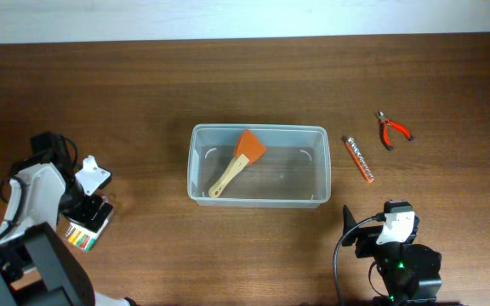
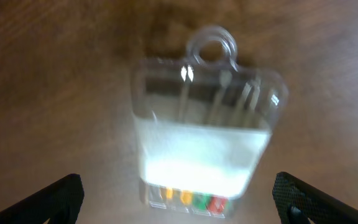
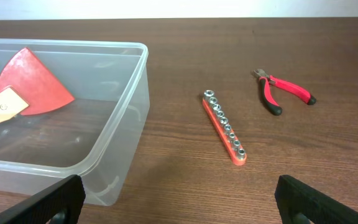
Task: Pack container
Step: 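Close the left gripper on the blister pack's top hanger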
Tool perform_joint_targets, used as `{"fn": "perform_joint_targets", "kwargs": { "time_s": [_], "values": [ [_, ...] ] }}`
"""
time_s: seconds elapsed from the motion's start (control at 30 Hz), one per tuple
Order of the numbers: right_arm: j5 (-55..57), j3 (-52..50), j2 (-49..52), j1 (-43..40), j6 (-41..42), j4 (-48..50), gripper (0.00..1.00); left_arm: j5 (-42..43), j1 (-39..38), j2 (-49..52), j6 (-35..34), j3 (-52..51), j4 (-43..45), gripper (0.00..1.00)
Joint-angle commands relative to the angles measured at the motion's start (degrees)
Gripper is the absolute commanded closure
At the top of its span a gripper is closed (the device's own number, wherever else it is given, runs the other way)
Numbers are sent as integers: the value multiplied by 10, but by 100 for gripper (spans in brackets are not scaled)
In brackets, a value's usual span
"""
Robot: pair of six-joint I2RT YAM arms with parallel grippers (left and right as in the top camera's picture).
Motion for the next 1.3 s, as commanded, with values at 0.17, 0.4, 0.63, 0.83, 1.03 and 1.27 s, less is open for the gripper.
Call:
{"fn": "perform_joint_targets", "kwargs": {
  "time_s": [0.17, 0.4, 0.63, 0.83, 1.03, 1.27],
  "values": [
    [11, -3, -4, 3, 0, -2, 1, 4, 3, 57, 16, -4, 35, 1],
    [38, -3, -4, 3, 0, -2, 1, 25, 3, 81, 16, -11, 40, 1],
    [38, -3, -4, 3, 0, -2, 1, 34, 3, 82, 7, -33, 41, 5],
    [38, -3, -4, 3, 0, -2, 1, 50, 3, 82, -14, -37, 41, 9],
    [38, -3, -4, 3, 0, -2, 2, 68, 3, 82, -21, -37, 41, 17],
    [38, -3, -4, 3, 0, -2, 1, 97, 3, 82, -21, -37, 42, 25]
  ]
}}
